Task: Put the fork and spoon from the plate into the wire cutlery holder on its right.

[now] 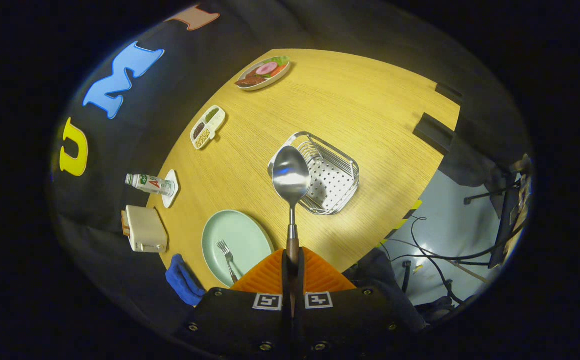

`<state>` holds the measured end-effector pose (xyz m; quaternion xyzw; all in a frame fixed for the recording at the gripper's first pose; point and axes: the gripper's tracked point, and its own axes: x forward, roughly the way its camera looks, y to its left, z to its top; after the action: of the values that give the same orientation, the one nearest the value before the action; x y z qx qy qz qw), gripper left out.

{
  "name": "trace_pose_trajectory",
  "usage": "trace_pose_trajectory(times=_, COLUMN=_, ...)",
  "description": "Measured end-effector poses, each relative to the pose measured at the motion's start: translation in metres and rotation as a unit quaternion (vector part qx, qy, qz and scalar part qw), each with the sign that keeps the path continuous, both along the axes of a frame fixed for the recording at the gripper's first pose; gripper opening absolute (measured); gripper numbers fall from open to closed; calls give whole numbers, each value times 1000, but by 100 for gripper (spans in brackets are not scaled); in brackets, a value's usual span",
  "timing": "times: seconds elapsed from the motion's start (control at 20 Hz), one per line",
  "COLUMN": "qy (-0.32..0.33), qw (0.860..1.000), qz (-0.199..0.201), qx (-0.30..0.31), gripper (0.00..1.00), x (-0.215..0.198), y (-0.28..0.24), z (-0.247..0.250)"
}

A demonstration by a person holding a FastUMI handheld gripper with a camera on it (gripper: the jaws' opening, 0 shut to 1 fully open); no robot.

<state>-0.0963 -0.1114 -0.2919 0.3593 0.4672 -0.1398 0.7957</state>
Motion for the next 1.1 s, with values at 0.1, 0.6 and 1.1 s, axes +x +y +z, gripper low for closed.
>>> trace_pose_trajectory(times=0.1, qy=4, qw=1000, qz=-3, qx=3, gripper=2, x=-2, y=-1, z=-1)
trace_pose_trajectory(times=0.6, qy=18, qw=1000, qz=-11, qx=4, gripper=3, x=-5, y=-5, z=-6)
trace_pose_trajectory(times=1.1, qy=0, qw=999, qz=-44, qx=-1, gripper=8, x=1, y=-20, z=2)
